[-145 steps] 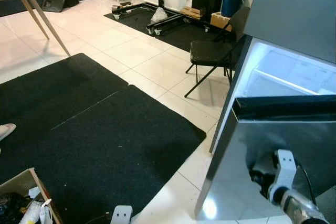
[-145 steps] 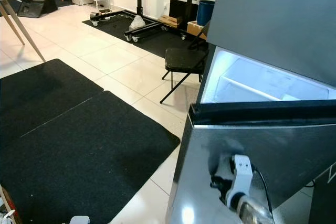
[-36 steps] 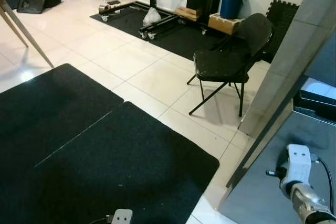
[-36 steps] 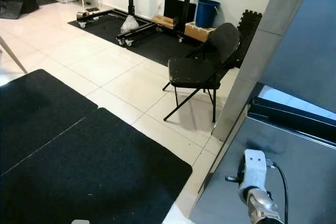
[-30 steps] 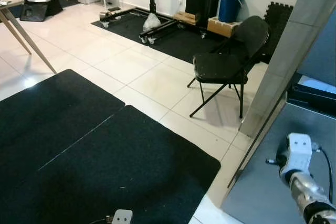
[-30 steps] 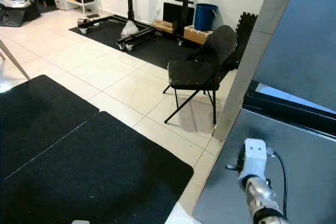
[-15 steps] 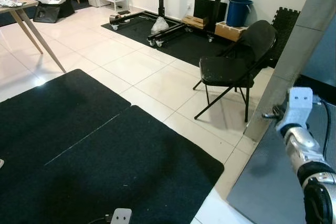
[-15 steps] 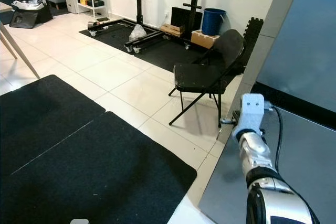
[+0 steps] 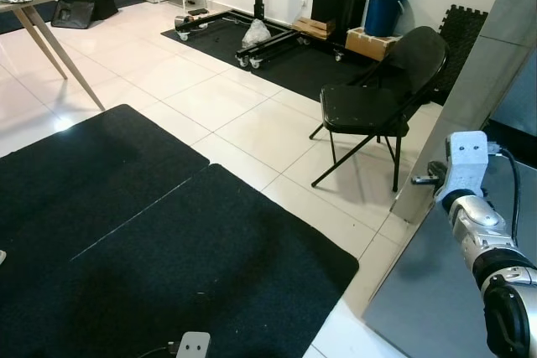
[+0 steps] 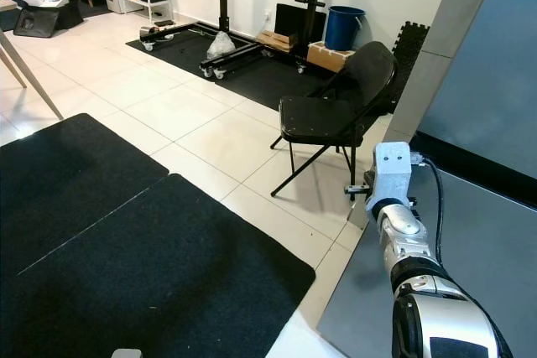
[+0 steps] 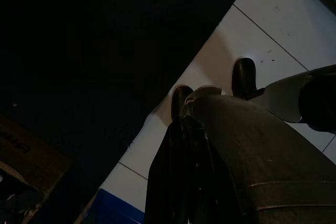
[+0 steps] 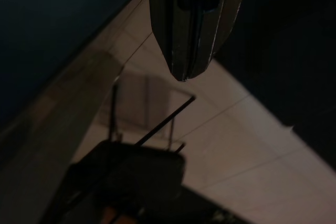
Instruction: Restocking fridge
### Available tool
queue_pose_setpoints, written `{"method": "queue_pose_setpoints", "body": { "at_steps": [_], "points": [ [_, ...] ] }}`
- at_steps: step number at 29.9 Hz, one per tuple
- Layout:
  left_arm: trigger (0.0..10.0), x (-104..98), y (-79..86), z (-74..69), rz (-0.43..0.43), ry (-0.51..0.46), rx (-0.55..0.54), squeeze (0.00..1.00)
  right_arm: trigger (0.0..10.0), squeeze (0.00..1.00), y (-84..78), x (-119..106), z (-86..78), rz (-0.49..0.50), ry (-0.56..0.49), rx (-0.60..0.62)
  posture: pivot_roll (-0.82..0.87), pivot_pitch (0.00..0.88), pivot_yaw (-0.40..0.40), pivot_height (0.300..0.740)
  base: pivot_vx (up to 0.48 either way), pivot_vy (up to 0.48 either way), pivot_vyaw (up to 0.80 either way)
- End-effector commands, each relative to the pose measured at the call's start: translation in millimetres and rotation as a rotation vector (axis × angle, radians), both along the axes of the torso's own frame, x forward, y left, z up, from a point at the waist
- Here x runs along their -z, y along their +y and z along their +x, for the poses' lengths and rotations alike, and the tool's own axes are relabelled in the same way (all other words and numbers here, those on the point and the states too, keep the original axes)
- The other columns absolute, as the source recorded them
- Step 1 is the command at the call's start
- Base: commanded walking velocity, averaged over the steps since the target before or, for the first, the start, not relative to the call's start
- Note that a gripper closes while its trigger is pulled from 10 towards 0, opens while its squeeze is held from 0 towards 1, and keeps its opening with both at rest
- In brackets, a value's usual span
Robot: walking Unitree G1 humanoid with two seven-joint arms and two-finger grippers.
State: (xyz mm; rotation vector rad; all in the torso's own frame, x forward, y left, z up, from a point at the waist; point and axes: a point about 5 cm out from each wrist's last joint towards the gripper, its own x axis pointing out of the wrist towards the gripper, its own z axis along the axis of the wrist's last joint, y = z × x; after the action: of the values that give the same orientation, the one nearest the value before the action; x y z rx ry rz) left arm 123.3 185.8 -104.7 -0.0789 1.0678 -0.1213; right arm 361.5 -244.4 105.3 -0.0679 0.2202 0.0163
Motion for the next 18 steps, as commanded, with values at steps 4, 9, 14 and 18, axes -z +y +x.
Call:
{"method": "queue_pose_setpoints", "body": {
  "at_steps": [4, 9, 14, 18],
  "points": [
    [10.0, 4, -3.6, -12.5, -0.009, 0.045, 0.008, 0.00, 10.0, 0.00, -14.8, 10, -8.4, -0.134, 0.102, -0.010, 0.01, 0.000, -0.069, 0.740, 0.000, 0.000, 0.00],
    [10.0, 4, -3.9, -12.7, -0.012, 0.045, 0.007, 0.00, 10.0, 0.00, -31.8, 2, -8.0, -0.384, 0.162, 0.023, 0.01, 0.000, -0.072, 0.740, 0.000, 0.000, 0.00],
    [10.0, 4, -4.1, -12.6, -0.013, 0.044, 0.005, 0.00, 10.0, 0.00, -36.8, -3, -6.8, -0.458, 0.175, 0.042, 0.01, 0.000, -0.073, 0.740, 0.000, 0.000, 0.00],
    [10.0, 4, -5.7, -11.7, -0.017, 0.041, 0.003, 0.00, 10.0, 0.00, -45.0, -21, -0.7, -0.542, 0.127, 0.133, 0.01, 0.000, -0.077, 0.740, 0.000, 0.000, 0.00]
  ]
}}
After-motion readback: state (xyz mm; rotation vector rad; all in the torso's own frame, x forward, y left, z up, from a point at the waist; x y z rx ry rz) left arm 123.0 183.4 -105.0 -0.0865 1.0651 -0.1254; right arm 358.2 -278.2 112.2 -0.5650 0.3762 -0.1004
